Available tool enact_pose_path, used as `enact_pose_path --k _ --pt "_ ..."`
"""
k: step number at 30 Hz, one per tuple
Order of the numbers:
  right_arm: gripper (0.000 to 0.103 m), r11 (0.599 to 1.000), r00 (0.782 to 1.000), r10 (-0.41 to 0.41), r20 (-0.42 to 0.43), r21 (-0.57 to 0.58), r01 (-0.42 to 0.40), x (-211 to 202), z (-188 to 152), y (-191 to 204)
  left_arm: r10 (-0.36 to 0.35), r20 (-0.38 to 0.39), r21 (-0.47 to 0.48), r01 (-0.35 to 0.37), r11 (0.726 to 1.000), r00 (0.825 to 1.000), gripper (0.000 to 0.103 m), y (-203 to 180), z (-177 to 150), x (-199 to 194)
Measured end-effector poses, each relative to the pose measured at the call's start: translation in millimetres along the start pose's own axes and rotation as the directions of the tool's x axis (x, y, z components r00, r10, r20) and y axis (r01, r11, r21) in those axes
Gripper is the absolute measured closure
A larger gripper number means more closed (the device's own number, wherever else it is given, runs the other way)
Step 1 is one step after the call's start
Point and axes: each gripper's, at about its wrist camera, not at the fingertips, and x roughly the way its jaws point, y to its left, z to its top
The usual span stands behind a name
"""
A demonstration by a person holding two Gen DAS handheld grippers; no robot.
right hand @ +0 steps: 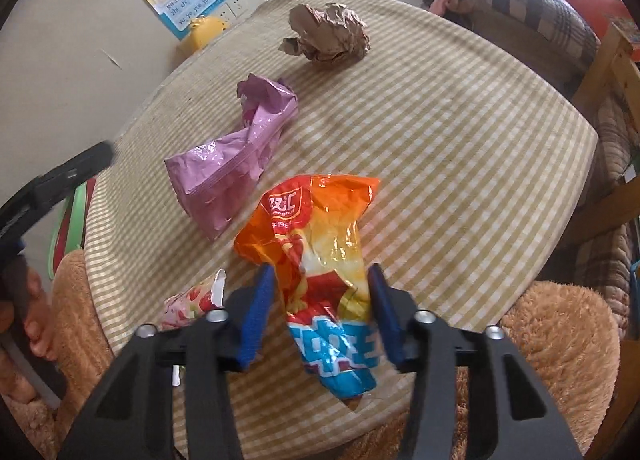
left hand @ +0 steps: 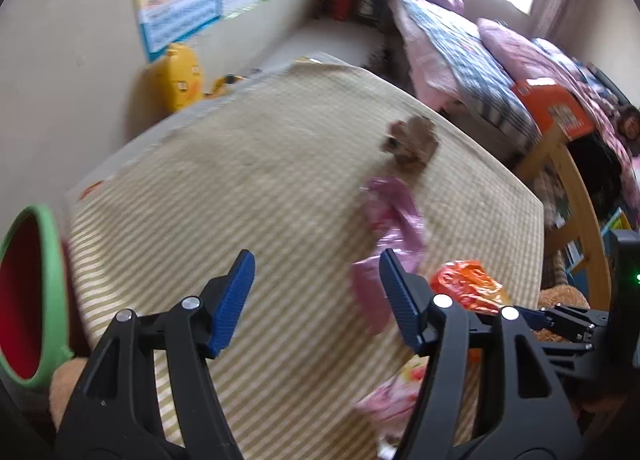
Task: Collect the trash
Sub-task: 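Move both tools back to the table and reach the right tool to the orange chip bag, then grasp the pink wrapper with the left tool while the right tool grasps the orange chip bag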
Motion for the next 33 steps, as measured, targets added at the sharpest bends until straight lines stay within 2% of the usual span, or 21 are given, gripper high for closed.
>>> enact_pose_path --k 3,7,13,17,22,24,25,27,33 --pt "0.07 1.0 1.0 0.023 0.017 0.009 -0.023 -2 -1 -2 -0.024 -0.032 0.037 0.025 0.999 0.999 0.041 -19 6 18" --pt "0.071 0.998 0.998 0.052 0.034 0.029 -0.053 -4 0 -6 -0.02 -0.092 0.086 0.027 0.996 0.996 0.041 -42 11 48" --pt "0.071 0.995 0.995 0.082 0.048 0.045 -0.084 -6 0 -10 -0.005 -0.191 0.084 0.022 0.996 0.982 0.041 -48 8 87" --pt "0.07 0.994 0.994 0.091 0.052 0.047 -0.094 -7 -1 -11 -0.046 -0.217 0.037 0.055 0.998 0.975 0.044 -47 8 94" --pt "0.07 0.993 0.994 0.098 0.055 0.06 -0.102 -7 -1 -12 -0.06 -0.22 0.053 0.073 0.996 0.974 0.045 -55 5 92" --pt "0.07 0.993 0.993 0.099 0.056 0.062 -0.103 -7 -1 -13 -0.065 -0.233 0.061 0.081 0.995 0.97 0.062 -58 3 94" --pt "0.07 0.993 0.993 0.099 0.057 0.063 -0.102 -7 -1 -14 -0.073 -0.238 0.057 0.089 0.994 0.968 0.065 -59 4 95" --pt "0.07 0.993 0.993 0.098 0.061 0.065 -0.102 -8 -1 -14 -0.094 -0.239 0.042 0.107 0.993 0.966 0.08 -58 3 93" --pt "0.07 0.993 0.993 0.088 0.078 0.071 -0.094 -11 -2 -13 -0.072 -0.168 0.024 0.077 0.997 0.983 0.086 -46 4 67"
